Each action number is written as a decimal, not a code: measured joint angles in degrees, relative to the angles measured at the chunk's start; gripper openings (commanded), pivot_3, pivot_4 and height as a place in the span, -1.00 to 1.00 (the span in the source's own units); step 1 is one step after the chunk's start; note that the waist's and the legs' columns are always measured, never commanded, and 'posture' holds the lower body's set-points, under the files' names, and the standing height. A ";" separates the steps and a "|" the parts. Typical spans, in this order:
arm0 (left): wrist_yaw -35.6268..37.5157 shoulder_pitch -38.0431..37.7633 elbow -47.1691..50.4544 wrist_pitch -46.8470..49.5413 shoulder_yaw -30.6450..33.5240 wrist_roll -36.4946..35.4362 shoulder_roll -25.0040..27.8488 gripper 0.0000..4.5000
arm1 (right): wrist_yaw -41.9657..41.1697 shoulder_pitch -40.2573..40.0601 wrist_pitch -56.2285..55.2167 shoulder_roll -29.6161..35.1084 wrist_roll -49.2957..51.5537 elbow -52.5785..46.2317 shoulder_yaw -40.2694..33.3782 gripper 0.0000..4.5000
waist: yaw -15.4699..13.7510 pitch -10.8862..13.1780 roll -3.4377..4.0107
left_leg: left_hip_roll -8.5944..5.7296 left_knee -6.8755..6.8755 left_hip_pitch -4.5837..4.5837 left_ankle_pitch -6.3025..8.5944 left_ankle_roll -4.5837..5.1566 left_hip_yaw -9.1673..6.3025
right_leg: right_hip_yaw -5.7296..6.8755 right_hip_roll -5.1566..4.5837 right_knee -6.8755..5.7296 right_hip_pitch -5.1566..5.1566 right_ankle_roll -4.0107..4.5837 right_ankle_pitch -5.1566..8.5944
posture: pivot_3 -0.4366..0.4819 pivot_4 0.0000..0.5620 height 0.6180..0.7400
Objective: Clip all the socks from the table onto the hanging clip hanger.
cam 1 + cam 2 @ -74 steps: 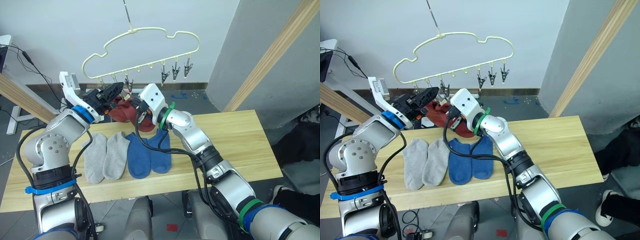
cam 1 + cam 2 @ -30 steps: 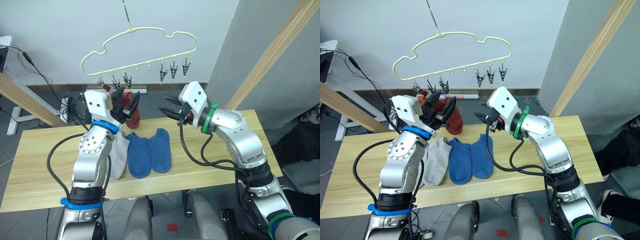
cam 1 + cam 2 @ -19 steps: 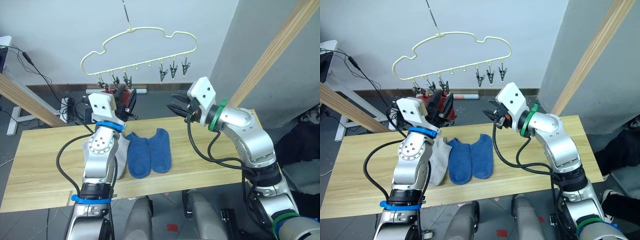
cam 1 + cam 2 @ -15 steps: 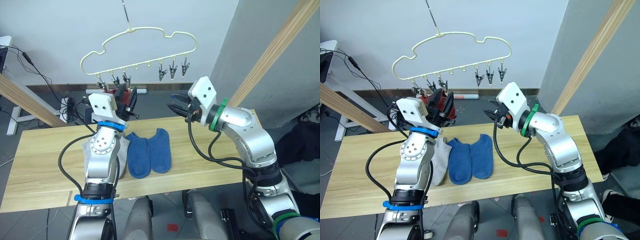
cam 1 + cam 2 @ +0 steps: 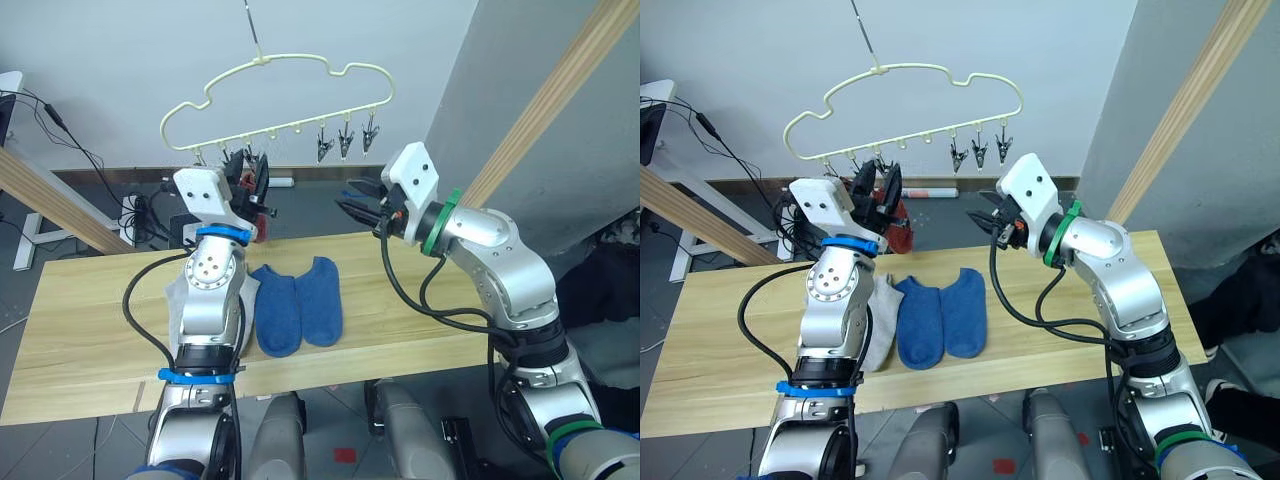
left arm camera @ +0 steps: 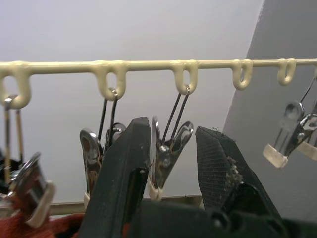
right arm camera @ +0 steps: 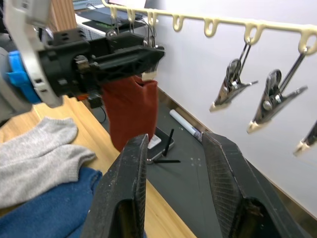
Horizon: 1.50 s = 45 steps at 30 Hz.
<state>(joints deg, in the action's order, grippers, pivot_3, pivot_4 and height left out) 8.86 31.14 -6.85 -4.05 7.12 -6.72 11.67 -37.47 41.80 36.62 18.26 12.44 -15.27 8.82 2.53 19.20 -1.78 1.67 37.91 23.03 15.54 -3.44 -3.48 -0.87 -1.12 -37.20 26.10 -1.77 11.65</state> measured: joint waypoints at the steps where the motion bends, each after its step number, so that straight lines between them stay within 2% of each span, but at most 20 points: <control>1: -0.12 0.31 -0.22 0.07 0.00 -0.03 -0.12 -0.25 | -0.07 0.34 -0.02 0.00 0.27 0.00 -0.24 -0.21 | 0.07 0.00 0.00 | 0.00 0.00 0.00 0.00 0.00 -0.01 | 0.01 0.00 0.00 0.00 0.00 0.00 | -0.24 0.24 1.00; 7: -0.58 0.71 -0.24 0.88 0.11 -0.25 -0.16 -0.25 | -0.86 0.42 -0.09 0.60 1.57 0.45 -0.34 -0.21 | 0.17 0.00 0.00 | 0.00 -0.01 0.01 0.00 0.00 -0.01 | 0.01 0.00 0.01 0.00 0.00 0.00 | -0.24 0.24 1.00; 14: -0.37 1.38 -0.28 1.08 0.10 -1.06 -0.29 -0.86 | -0.97 0.54 -0.43 0.84 2.20 0.80 -0.31 -0.21 | 0.22 0.00 0.00 | 0.00 -0.01 0.01 0.00 0.00 -0.01 | 0.00 0.00 0.00 0.00 -0.01 -0.01 | -0.24 0.24 1.00; 15: -0.33 1.38 -0.28 1.09 0.10 -1.09 -0.27 -0.93 | -0.96 0.54 -0.44 0.90 2.20 0.80 -0.28 -0.21 | 0.23 0.00 0.00 | 0.00 -0.01 0.01 0.00 0.00 -0.01 | 0.01 0.00 0.01 0.00 -0.01 0.00 | -0.24 0.24 1.00; 18: -0.07 1.37 -0.25 1.16 0.10 -1.15 -0.09 -0.95 | -0.84 0.26 -0.35 1.07 2.13 0.75 0.17 -0.21 | 0.25 0.00 0.00 | 0.00 -0.01 0.01 0.00 0.00 -0.01 | 0.01 0.00 0.01 0.00 -0.01 -0.01 | -0.24 0.24 1.00; 22: 0.80 0.77 0.27 1.87 0.16 -1.24 1.23 -0.95 | 1.29 -2.79 0.28 -0.08 0.42 0.94 3.52 0.16 | 0.50 0.00 0.00 | 0.00 -0.03 0.00 0.00 0.00 -0.01 | 0.00 0.00 0.00 0.01 0.00 0.00 | -0.24 0.25 1.00; 23: 0.97 0.59 0.56 2.42 0.33 -1.33 1.78 -0.95 | 2.59 -3.57 0.27 -1.19 -0.59 1.87 4.85 0.35 | 0.62 0.00 0.00 | 0.00 -0.03 0.00 0.00 0.00 -0.01 | 0.00 0.00 -0.02 0.02 -0.01 0.00 | -0.24 0.25 1.00; 26: 2.30 0.58 0.96 3.68 0.92 -2.26 3.19 -0.95 | 8.14 -6.21 -1.19 -5.56 -6.03 7.39 9.98 0.79 | 0.82 0.00 0.00 | 0.01 -0.02 -0.02 -0.01 -0.01 0.01 | -0.02 0.00 -0.03 0.02 -0.01 0.00 | -0.22 0.24 1.00; 34: 5.59 1.23 1.08 6.31 1.85 -4.34 5.94 -0.95 | 18.36 -7.65 -12.15 -15.72 -15.14 27.20 15.94 0.80 | 0.74 0.00 0.00 | 0.01 -0.02 -0.02 -0.01 -0.02 0.02 | -0.02 0.00 0.01 0.02 -0.01 0.00 | -0.18 0.23 1.00; 45: 8.65 1.29 1.84 9.52 2.11 -6.31 7.11 -0.95 | 20.11 -3.98 -25.59 -22.63 -18.42 53.28 14.75 0.80 | 0.73 0.00 0.00 | 0.02 -0.01 -0.04 -0.01 -0.02 0.04 | -0.03 0.02 -0.01 0.02 -0.01 0.00 | -0.18 0.23 1.00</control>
<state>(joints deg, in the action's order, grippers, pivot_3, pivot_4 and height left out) 17.51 32.44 -5.01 5.47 9.23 -13.02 18.78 -17.36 37.82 11.03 -4.37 -5.98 38.00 23.57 3.26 19.20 -1.78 1.69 37.90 22.99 15.53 -3.46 -3.44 -0.89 -1.10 -37.21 26.12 -1.78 11.64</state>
